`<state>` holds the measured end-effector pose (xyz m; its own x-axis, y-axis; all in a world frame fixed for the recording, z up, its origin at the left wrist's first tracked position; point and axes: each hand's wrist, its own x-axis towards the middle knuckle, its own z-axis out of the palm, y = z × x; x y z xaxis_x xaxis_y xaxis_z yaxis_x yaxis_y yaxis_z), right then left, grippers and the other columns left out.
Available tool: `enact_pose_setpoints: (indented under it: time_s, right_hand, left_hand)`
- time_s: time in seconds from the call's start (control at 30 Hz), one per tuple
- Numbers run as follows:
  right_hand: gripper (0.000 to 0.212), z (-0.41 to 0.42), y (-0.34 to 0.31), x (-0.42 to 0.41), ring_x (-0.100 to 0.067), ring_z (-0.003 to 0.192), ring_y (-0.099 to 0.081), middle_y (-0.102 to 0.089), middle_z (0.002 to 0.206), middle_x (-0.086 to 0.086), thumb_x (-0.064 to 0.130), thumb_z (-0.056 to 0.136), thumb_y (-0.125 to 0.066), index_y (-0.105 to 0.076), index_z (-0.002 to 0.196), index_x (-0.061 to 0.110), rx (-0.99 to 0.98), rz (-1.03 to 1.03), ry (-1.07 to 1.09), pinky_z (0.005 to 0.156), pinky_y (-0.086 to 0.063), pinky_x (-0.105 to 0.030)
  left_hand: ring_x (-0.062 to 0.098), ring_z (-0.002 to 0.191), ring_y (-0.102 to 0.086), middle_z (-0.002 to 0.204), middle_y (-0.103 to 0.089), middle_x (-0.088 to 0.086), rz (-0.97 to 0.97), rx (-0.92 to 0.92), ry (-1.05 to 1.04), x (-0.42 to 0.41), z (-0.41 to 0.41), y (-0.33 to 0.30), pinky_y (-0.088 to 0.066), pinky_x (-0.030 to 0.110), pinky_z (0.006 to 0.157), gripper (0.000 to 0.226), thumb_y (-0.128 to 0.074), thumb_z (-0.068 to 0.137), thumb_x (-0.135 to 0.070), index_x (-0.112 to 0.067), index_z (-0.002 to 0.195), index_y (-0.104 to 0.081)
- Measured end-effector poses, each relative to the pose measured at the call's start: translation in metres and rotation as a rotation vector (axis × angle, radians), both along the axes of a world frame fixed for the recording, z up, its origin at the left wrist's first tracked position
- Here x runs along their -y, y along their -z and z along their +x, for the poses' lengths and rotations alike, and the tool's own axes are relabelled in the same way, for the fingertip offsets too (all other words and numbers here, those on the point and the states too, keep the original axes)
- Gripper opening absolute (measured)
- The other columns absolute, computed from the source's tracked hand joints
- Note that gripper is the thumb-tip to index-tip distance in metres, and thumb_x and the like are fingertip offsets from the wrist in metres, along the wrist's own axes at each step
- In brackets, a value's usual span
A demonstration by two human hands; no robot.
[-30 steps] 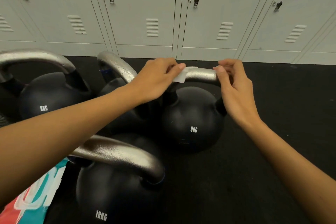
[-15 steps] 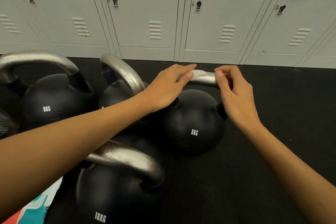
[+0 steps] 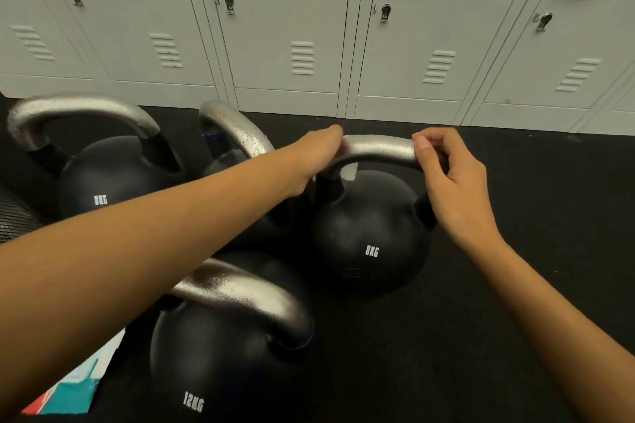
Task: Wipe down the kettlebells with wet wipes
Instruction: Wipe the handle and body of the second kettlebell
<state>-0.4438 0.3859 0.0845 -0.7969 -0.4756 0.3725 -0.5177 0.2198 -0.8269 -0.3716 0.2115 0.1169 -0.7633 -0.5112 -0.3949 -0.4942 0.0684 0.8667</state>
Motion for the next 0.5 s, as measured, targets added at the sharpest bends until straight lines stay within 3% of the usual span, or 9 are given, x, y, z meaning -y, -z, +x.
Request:
enact_pose_setpoints:
  time_s: [0.03, 0.13, 0.2, 0.3, 0.4, 0.5]
  right_hand:
    - [0.016, 0.0, 0.0, 0.0, -0.001, 0.092, -0.055, -0.063, 0.099, 0.014, 0.031, 0.103, -0.049, -0.06, 0.11, 0.024, 0.001, 0.001, -0.002, 0.075, -0.039, -0.004]
    - [0.015, -0.001, 0.0, -0.001, -0.002, 0.092, -0.056, -0.063, 0.099, 0.013, 0.031, 0.103, -0.049, -0.06, 0.11, 0.025, -0.001, 0.003, -0.01, 0.076, -0.04, -0.005]
    - [0.015, -0.001, 0.001, -0.001, -0.004, 0.092, -0.056, -0.064, 0.1, 0.012, 0.032, 0.103, -0.049, -0.06, 0.11, 0.026, -0.004, -0.005, -0.007, 0.076, -0.041, -0.006]
    - [0.015, -0.001, 0.003, 0.0, -0.007, 0.092, -0.057, -0.064, 0.1, 0.008, 0.031, 0.103, -0.049, -0.06, 0.109, 0.026, -0.012, -0.019, 0.004, 0.077, -0.041, -0.011]
    - [0.015, -0.002, 0.006, 0.001, -0.008, 0.093, -0.057, -0.064, 0.1, 0.008, 0.032, 0.103, -0.049, -0.061, 0.109, 0.026, -0.021, -0.026, 0.012, 0.079, -0.042, -0.014]
    - [0.015, -0.002, 0.006, 0.001, -0.007, 0.092, -0.057, -0.064, 0.1, 0.007, 0.032, 0.103, -0.048, -0.06, 0.109, 0.026, -0.031, -0.021, 0.014, 0.078, -0.042, -0.013]
  left_hand:
    - [0.024, 0.099, -0.057, 0.102, -0.059, 0.012, 0.1, 0.034, -0.064, 0.004, 0.002, 0.005, -0.048, 0.033, 0.092, 0.027, -0.035, 0.095, -0.024, -0.011, 0.107, -0.056]
    - [0.018, 0.077, -0.059, 0.084, -0.059, 0.008, 0.299, 0.127, -0.179, 0.006, 0.008, 0.002, -0.056, 0.023, 0.065, 0.025, -0.033, 0.094, -0.011, -0.007, 0.092, -0.057]
    - [0.019, 0.081, -0.054, 0.088, -0.058, 0.009, 0.302, 0.147, -0.217, 0.007, 0.004, -0.007, -0.053, 0.026, 0.08, 0.017, -0.037, 0.086, -0.008, -0.009, 0.089, -0.054]
    - [0.025, 0.108, -0.056, 0.128, -0.055, 0.009, 0.273, 0.122, -0.243, 0.024, -0.014, 0.003, -0.049, 0.041, 0.096, 0.051, -0.045, 0.054, -0.008, -0.006, 0.104, -0.055]
    - [0.034, 0.116, -0.053, 0.127, -0.052, 0.014, 0.234, 0.083, -0.24, 0.006, -0.01, -0.013, -0.045, 0.048, 0.099, 0.043, -0.044, 0.068, -0.011, -0.003, 0.109, -0.053]
    - [0.031, 0.113, -0.051, 0.116, -0.055, 0.017, 0.261, 0.066, -0.25, -0.006, -0.005, -0.011, -0.05, 0.05, 0.093, 0.028, -0.039, 0.087, -0.007, -0.002, 0.113, -0.048]
